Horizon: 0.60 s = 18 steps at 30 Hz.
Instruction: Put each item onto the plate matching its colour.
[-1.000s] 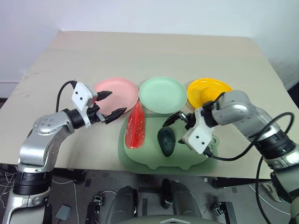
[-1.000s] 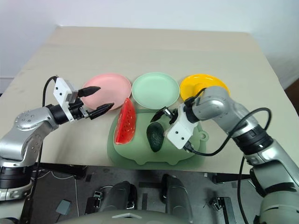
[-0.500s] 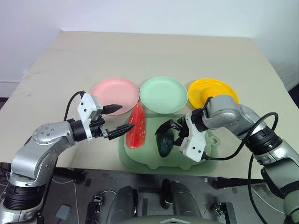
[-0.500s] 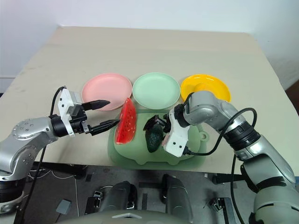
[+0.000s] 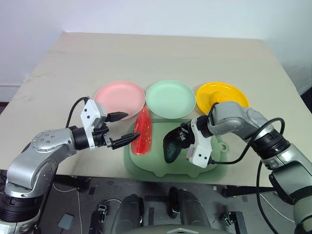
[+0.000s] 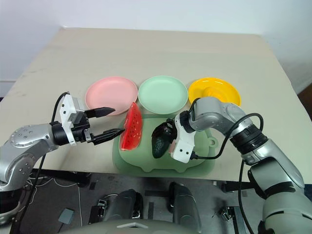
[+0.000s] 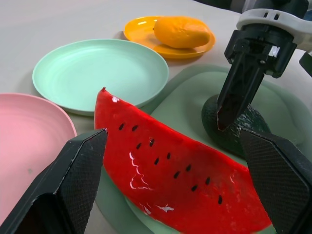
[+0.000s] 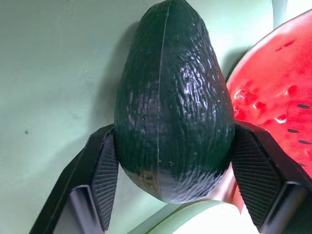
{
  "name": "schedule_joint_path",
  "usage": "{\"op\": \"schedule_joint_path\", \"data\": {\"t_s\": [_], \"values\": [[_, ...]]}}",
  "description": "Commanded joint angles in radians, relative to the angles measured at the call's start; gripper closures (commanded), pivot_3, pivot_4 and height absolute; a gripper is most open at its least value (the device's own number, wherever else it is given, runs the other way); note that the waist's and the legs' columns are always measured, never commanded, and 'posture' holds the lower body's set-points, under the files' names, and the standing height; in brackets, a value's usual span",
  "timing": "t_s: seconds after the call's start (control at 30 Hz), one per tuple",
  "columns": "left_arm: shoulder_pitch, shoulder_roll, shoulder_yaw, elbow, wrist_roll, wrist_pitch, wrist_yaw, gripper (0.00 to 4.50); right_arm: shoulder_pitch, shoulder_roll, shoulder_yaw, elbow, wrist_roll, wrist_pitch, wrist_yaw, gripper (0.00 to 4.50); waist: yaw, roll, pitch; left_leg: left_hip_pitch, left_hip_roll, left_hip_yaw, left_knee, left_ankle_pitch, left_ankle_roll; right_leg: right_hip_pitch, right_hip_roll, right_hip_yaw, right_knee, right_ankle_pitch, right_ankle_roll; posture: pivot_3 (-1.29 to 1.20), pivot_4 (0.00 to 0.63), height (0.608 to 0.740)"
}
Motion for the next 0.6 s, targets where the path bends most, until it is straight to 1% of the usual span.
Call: {"op": "schedule_joint_path", "data": {"t_s": [0.03,0.07,0.1,0.17,0.3,0.4,0.53,0.6], "values": [[0.004,0.018,0.049,-0.026,-0.004,-0.016,0.007,0.0,-0.036,-0.022,-0.033,-0.003,0.071,0.008,-0.013,1.54,0.0,0.0,0.0,0.0,0.0,0.0,0.0,0.0,0.0,0.0,0.0,0.0,0.0,0.0,0.0,0.0,0.15,0.74],[0.006,0.019,0.052,-0.024,-0.002,-0.018,0.01,0.0,-0.037,-0.026,-0.034,-0.002,0.08,0.01,-0.011,1.54,0.0,0.0,0.0,0.0,0.0,0.0,0.0,0.0,0.0,0.0,0.0,0.0,0.0,0.0,0.0,0.0,0.15,0.74],[0.012,0.023,0.072,-0.006,0.008,-0.027,0.015,0.0,-0.051,-0.037,-0.05,0.009,0.131,0.062,0.017,1.54,0.0,0.0,0.0,0.0,0.0,0.0,0.0,0.0,0.0,0.0,0.0,0.0,0.0,0.0,0.0,0.0,0.15,0.74],[0.028,0.036,0.108,0.029,0.039,-0.052,0.018,0.0,-0.109,-0.039,-0.091,0.077,0.171,0.154,0.029,1.54,-0.001,0.0,0.0,0.0,0.0,0.0,0.0,0.0,0.0,0.0,0.0,0.0,0.0,0.0,0.0,0.0,0.15,0.74],[0.037,0.037,0.14,0.067,0.071,-0.089,0.031,0.0,-0.239,-0.001,-0.116,0.291,0.027,0.27,-0.098,1.54,-0.006,0.001,0.0,0.0,0.0,0.0,0.0,-0.001,0.002,0.0,0.0,0.0,0.0,0.0,-0.001,0.0,0.15,0.74],[0.04,0.033,0.146,0.072,0.076,-0.099,0.035,0.0,-0.294,0.05,-0.112,0.434,-0.022,0.356,-0.161,1.54,-0.008,0.0,0.0,0.0,0.0,0.002,-0.001,-0.001,0.002,0.0,0.0,0.0,0.0,0.0,-0.001,0.0,0.15,0.74],[0.046,0.029,0.145,0.073,0.078,-0.106,0.038,0.0,-0.331,0.117,-0.083,0.596,-0.095,0.362,-0.267,1.54,-0.008,0.0,0.0,-0.001,0.0,0.003,-0.001,0.0,0.0,-0.001,0.0,0.0,0.0,0.0,-0.001,0.0,0.15,0.74],[0.046,0.025,0.14,0.069,0.08,-0.108,0.043,0.0,-0.354,0.14,-0.059,0.676,-0.157,0.361,-0.35,1.54,-0.009,0.001,0.0,-0.002,0.0,0.003,-0.001,0.0,0.0,-0.002,-0.001,0.0,0.0,0.0,-0.001,0.0,0.15,0.74]]}}
